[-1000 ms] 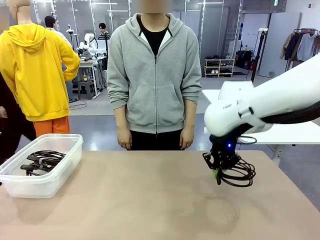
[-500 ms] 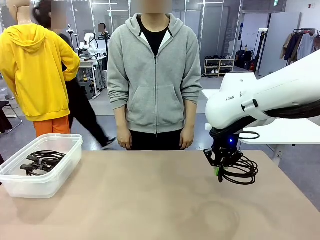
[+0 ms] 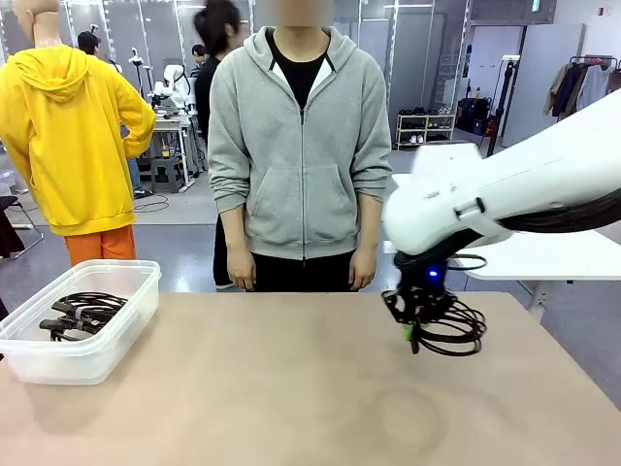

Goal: Organize and store the cables.
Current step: Place the USB Extension Cable into the Organizing box.

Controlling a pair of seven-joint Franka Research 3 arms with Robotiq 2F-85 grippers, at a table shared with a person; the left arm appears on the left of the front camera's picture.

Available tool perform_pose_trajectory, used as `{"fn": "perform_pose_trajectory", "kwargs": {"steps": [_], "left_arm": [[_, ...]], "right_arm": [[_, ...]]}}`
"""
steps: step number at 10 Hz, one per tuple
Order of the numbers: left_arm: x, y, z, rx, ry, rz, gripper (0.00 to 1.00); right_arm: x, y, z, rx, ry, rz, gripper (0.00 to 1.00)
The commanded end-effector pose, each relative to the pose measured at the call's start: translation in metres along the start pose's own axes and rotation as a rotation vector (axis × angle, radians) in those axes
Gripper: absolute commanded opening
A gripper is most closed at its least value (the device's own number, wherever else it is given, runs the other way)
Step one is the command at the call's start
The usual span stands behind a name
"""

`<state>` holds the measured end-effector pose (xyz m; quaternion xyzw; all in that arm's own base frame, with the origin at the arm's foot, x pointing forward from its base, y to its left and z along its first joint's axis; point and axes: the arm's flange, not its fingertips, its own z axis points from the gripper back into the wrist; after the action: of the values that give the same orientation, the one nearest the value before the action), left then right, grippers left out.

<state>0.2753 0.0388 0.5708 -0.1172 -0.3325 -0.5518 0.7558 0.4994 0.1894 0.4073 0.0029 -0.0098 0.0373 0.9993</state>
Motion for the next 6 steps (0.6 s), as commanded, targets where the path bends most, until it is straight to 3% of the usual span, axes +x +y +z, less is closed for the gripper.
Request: {"fn": "perform_pose_trajectory", "kwargs": {"steps": [1, 2, 3, 6], "left_arm": [[0.002, 0.004, 0.001, 0.006, 0.011, 0.007, 1.0], [0.002, 0.004, 0.001, 0.006, 0.011, 0.007, 1.0], [0.002, 0.004, 0.001, 0.006, 0.011, 0.007, 1.0], [0.002, 0.004, 0.001, 0.006, 0.011, 0.007, 1.0]], "right_arm": [[0.019, 0.074, 0.012, -0.115, 0.027, -0.01, 0.17], [0.02, 0.105, 0.012, -0.066, 0.032, -0.015, 0.17], [0.025, 0.134, 0.004, -0.105, 0.086, -0.041, 0.17], [0.035, 0.221, -0.025, -0.14, -0.025, -0.098, 0.17]]}}
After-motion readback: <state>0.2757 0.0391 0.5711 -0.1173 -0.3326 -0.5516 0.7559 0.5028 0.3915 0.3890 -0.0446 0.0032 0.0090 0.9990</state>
